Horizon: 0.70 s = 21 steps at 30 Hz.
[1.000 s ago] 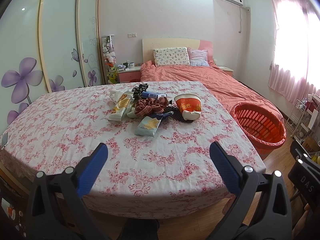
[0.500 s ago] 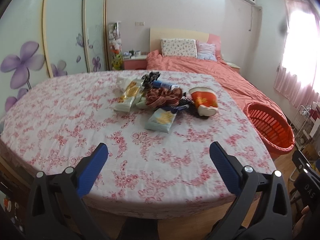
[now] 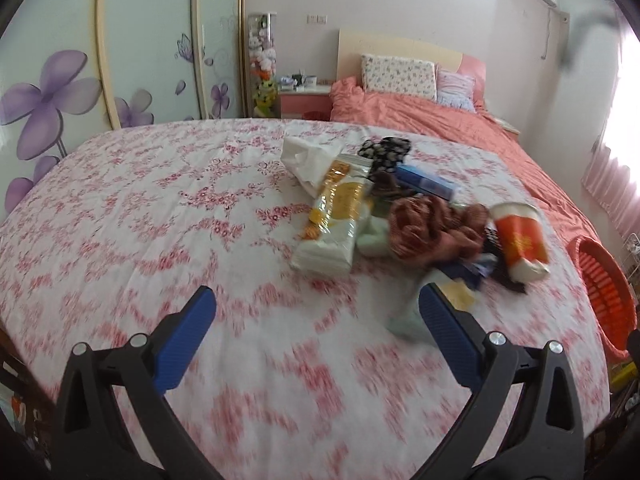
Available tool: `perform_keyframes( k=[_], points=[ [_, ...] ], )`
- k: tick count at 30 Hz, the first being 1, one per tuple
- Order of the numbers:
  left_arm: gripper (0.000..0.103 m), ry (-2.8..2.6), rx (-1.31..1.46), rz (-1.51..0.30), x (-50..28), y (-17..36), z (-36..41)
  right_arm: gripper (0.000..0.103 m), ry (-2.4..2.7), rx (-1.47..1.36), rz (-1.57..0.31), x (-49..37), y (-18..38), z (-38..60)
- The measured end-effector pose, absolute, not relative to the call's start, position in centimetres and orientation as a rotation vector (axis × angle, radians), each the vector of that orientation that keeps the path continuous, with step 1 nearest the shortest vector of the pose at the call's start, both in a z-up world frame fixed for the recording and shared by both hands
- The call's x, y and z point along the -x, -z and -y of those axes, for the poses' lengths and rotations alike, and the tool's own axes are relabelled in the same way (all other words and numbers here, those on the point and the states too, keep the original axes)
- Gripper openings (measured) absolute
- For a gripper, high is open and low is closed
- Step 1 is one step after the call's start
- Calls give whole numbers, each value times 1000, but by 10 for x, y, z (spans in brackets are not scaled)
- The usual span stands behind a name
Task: Collect trash
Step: 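Reach the left tool to the snack wrapper while the right tool reaches the paper cup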
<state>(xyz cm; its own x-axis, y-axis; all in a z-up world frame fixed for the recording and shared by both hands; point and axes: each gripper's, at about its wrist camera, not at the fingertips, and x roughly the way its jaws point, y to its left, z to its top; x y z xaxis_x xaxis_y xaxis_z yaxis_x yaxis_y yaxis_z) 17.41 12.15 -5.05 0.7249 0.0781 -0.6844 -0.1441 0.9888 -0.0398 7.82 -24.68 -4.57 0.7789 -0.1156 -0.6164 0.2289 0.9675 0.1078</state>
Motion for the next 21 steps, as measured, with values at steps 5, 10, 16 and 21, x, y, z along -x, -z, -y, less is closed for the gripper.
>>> perform_keyframes(
  k=[5,10,16,21],
  points=[
    [98,-103,96,-753,-208,55,-131,101,124,-158,-656,-117,45,228],
    [90,-84,78,-769,-244,61,-133,101,60,-162,-679,-154,53,213],
    [81,-51,88,-826,-273,75,-132,99,12,-182,-727,-193,68,202],
    [74,-30,76,-866,-289,85,-130,98,23,-163,-763,-213,78,198]
  ],
)
